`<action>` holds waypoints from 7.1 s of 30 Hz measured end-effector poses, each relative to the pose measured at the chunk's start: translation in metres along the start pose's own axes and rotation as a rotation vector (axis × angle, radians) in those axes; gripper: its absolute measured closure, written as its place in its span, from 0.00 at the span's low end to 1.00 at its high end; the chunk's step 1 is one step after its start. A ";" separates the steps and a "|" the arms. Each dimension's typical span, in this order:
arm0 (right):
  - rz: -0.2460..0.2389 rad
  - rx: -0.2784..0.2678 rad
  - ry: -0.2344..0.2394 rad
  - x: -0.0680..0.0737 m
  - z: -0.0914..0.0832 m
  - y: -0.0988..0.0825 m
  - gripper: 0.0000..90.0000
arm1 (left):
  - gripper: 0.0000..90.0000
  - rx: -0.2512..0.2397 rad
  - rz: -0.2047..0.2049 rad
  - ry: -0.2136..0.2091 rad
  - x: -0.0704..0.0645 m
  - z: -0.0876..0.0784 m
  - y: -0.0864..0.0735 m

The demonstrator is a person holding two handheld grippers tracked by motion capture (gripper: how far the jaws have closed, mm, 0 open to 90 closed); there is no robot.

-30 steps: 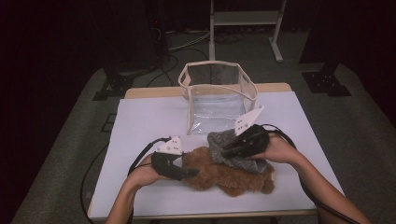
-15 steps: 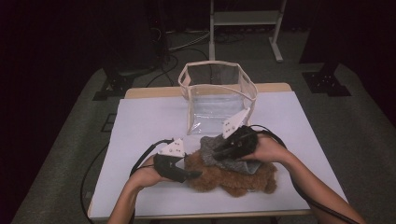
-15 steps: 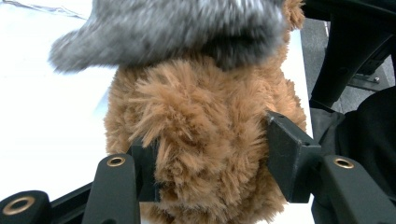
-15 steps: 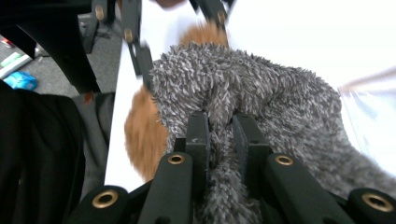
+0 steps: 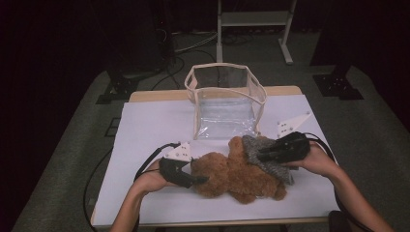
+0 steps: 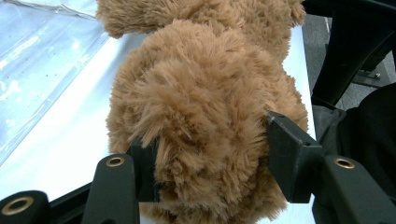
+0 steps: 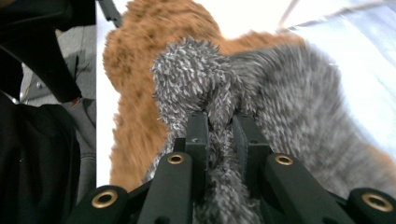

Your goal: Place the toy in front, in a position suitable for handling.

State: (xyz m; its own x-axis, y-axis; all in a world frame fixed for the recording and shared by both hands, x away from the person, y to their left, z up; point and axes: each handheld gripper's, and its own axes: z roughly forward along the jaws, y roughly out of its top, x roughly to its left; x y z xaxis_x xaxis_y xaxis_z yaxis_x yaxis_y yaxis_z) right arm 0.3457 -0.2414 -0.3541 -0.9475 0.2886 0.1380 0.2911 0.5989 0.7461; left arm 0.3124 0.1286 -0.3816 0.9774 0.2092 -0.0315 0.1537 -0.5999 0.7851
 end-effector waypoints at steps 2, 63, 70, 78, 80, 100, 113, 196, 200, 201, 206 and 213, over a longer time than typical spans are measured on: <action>0.021 -0.006 -0.008 -0.004 -0.005 -0.007 0.86 | 0.49 0.003 0.001 -0.001 0.000 0.001 0.001; -0.020 -0.060 0.039 0.012 0.003 -0.001 0.86 | 0.47 0.026 -0.025 0.013 0.012 0.003 0.003; -0.039 -0.060 0.032 0.027 -0.002 -0.006 0.86 | 0.47 0.032 -0.050 0.062 0.019 0.005 0.005; -0.067 -0.026 -0.002 0.019 0.015 0.004 0.86 | 0.45 -0.004 -0.051 0.131 0.025 -0.012 0.010; -0.047 -0.032 -0.020 0.008 0.015 0.007 0.86 | 0.44 -0.026 -0.044 0.141 0.024 -0.019 0.008; 0.050 -0.123 -0.082 -0.008 -0.011 -0.026 0.86 | 0.45 0.041 -0.054 0.158 0.027 0.006 0.004; -0.036 -0.099 -0.060 0.004 0.002 0.007 0.86 | 0.40 0.031 -0.050 0.095 0.020 0.019 0.012; -0.001 -0.011 0.053 0.028 0.005 -0.016 0.87 | 0.18 -0.021 -0.009 0.009 -0.021 0.036 0.005; 0.010 -0.037 0.055 0.026 0.004 -0.020 0.87 | 0.44 0.007 0.085 0.085 -0.024 0.031 0.010; 0.012 -0.045 0.049 0.026 0.004 -0.019 0.87 | 0.47 0.013 0.107 0.114 -0.024 0.030 0.013; 0.003 -0.071 -0.006 0.017 0.004 -0.008 0.87 | 0.55 0.047 0.169 0.200 -0.009 0.019 0.029; -0.014 -0.076 0.033 0.020 0.024 0.002 0.87 | 0.54 0.062 0.176 0.191 -0.003 0.007 0.011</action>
State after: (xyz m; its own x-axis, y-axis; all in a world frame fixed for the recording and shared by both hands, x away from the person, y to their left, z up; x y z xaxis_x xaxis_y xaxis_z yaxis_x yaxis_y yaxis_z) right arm 0.3302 -0.2167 -0.3657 -0.9556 0.2551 0.1476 0.2680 0.5436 0.7954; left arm 0.3118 0.1159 -0.3770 0.9456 0.2359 0.2239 -0.0017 -0.6848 0.7287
